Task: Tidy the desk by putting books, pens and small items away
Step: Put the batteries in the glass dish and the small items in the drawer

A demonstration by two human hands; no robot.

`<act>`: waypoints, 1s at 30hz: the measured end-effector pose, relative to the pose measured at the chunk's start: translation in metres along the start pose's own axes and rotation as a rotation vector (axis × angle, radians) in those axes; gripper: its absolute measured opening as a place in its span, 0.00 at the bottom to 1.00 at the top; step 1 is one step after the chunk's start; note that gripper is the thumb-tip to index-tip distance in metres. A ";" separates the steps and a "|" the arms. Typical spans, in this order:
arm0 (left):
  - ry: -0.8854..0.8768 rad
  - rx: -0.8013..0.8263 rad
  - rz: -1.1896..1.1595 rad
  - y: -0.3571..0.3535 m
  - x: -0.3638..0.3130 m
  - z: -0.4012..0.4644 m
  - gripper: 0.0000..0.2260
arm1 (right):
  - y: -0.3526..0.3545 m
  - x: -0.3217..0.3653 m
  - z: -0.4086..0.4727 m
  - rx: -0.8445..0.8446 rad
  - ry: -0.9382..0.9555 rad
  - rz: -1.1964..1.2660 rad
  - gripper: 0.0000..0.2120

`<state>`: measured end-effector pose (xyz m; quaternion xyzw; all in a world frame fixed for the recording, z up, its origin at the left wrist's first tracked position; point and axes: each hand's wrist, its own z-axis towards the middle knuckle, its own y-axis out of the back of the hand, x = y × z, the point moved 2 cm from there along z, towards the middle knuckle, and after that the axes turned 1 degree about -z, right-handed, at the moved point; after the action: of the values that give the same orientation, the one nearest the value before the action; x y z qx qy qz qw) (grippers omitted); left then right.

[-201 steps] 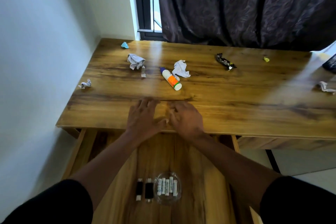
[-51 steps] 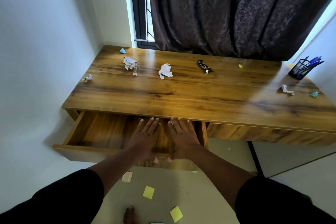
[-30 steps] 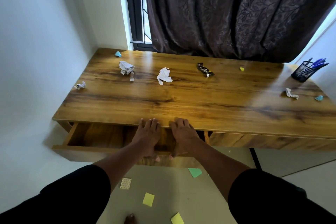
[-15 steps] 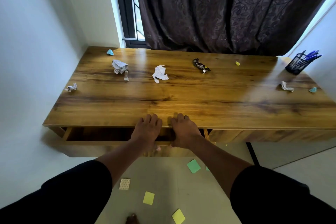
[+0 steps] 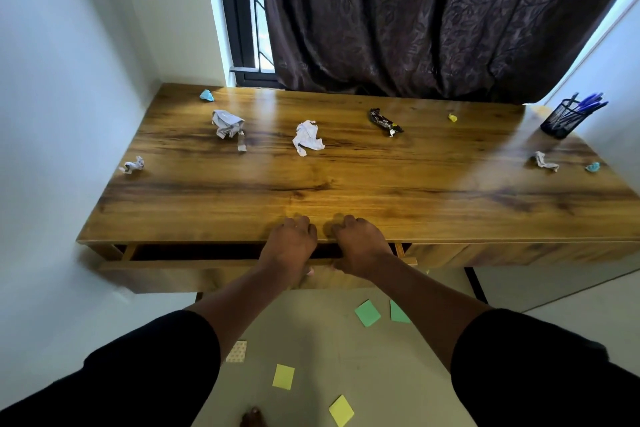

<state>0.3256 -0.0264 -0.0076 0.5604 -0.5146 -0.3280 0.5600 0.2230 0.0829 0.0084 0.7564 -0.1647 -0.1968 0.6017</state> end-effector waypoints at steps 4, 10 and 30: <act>0.018 0.001 0.009 0.003 -0.002 0.002 0.30 | -0.001 0.003 0.002 -0.033 -0.016 -0.004 0.25; 0.006 0.012 0.040 0.013 -0.002 0.007 0.18 | -0.005 0.007 0.004 -0.066 -0.057 -0.001 0.20; -0.084 -0.071 0.041 -0.005 0.008 0.028 0.09 | -0.033 0.005 0.020 -0.192 -0.036 -0.151 0.09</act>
<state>0.3018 -0.0428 -0.0152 0.5151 -0.5373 -0.3576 0.5640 0.2179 0.0707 -0.0282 0.7018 -0.0983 -0.2699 0.6518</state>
